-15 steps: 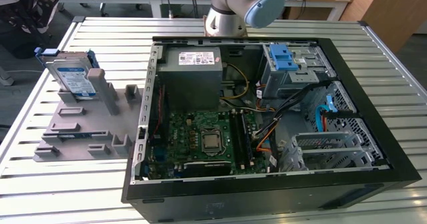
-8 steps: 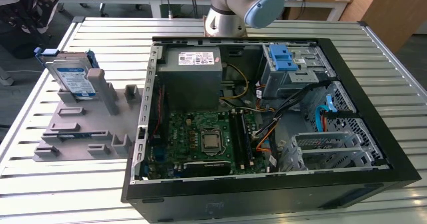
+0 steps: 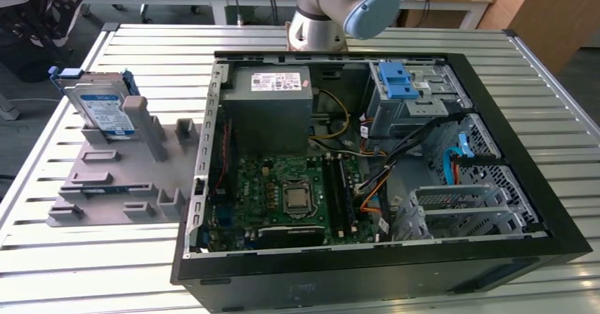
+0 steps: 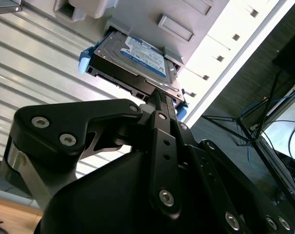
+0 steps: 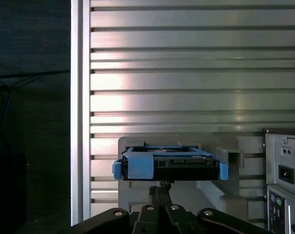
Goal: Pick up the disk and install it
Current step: 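Pick up the disk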
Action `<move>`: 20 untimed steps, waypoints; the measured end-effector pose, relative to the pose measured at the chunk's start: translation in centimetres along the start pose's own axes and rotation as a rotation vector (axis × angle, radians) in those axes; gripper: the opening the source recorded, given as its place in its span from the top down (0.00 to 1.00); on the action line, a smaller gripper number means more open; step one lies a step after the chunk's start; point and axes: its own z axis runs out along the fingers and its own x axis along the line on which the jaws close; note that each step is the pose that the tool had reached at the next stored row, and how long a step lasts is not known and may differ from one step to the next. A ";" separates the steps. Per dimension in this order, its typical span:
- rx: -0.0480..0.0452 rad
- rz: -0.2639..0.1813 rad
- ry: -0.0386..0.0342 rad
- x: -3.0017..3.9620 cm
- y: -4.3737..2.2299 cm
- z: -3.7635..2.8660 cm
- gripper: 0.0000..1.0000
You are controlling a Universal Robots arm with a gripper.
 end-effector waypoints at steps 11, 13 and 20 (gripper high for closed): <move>0.0002 -0.033 0.0014 0.04 0.00 0.00 0.89; 0.0002 -0.049 0.0021 0.04 0.00 0.00 0.89; 0.0005 -0.136 0.0058 0.05 0.00 0.01 0.89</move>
